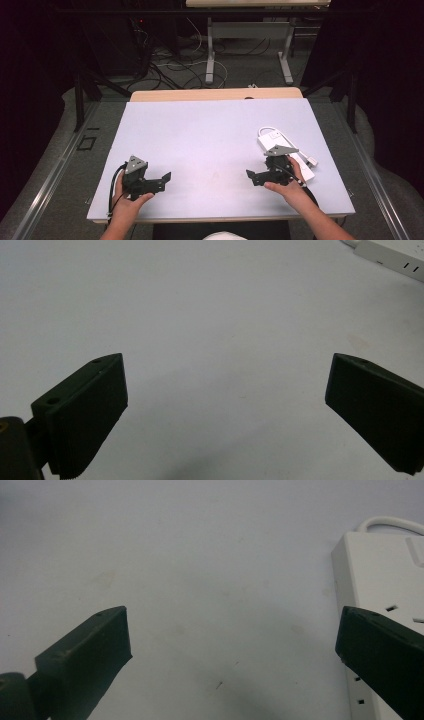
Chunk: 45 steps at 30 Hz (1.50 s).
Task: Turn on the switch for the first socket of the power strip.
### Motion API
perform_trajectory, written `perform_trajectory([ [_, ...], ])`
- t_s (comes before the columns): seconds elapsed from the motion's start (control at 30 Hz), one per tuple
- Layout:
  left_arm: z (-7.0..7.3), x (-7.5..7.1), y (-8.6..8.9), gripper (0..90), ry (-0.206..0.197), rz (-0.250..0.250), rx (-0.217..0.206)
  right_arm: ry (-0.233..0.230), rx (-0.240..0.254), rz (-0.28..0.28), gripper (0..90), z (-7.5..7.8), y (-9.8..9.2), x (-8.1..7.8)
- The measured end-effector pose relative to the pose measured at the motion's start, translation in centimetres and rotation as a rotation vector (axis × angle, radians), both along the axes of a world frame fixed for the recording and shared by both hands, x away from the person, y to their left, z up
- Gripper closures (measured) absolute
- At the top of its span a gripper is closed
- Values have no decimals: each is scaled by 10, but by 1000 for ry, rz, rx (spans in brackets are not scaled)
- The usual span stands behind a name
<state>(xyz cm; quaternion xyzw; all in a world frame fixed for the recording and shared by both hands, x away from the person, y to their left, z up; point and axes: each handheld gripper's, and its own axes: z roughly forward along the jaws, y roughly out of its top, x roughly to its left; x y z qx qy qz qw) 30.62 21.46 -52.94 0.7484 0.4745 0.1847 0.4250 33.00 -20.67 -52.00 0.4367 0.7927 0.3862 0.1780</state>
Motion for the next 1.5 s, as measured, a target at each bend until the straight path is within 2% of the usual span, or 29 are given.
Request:
perform_trajectory([
  [0.1, 1, 0, 1, 32, 8, -6, 2, -4, 12, 7, 5, -2, 4, -4],
  [0.23, 0, 0, 0, 32, -1, 0, 0, -7, 22, 15, 6, -7, 7, -7],
  [0.53, 0, 0, 0, 32, 12, -7, 3, -16, 13, 38, 9, -15, 11, -13],
  [0.63, 0, 0, 0, 32, 11, -9, 5, -27, 18, 40, 10, -18, 11, -14],
  [0.73, 1, 0, 0, 32, 12, -17, 16, -18, 35, 34, 12, -20, 12, -16],
  [0.97, 0, 0, 1, 32, 15, -17, 8, -44, 44, 36, 17, -25, 15, -19],
  [1.03, 1, 1, 1, 32, 10, -20, 17, -37, 52, 37, 18, -26, 16, -21],
  [1.1, 1, 1, 1, 32, 10, -22, 17, -16, 39, 42, 19, -27, 16, -22],
  [1.13, 0, 1, 0, 32, 8, -19, 7, -29, 56, 41, 19, -30, 17, -22],
  [1.2, 0, 1, 0, 32, 5, -23, 16, -24, 48, 43, 21, -31, 18, -22],
  [1.5, 0, 1, 0, 32, 21, -27, 8, -18, 49, 33, 29, -35, 19, -22],
])
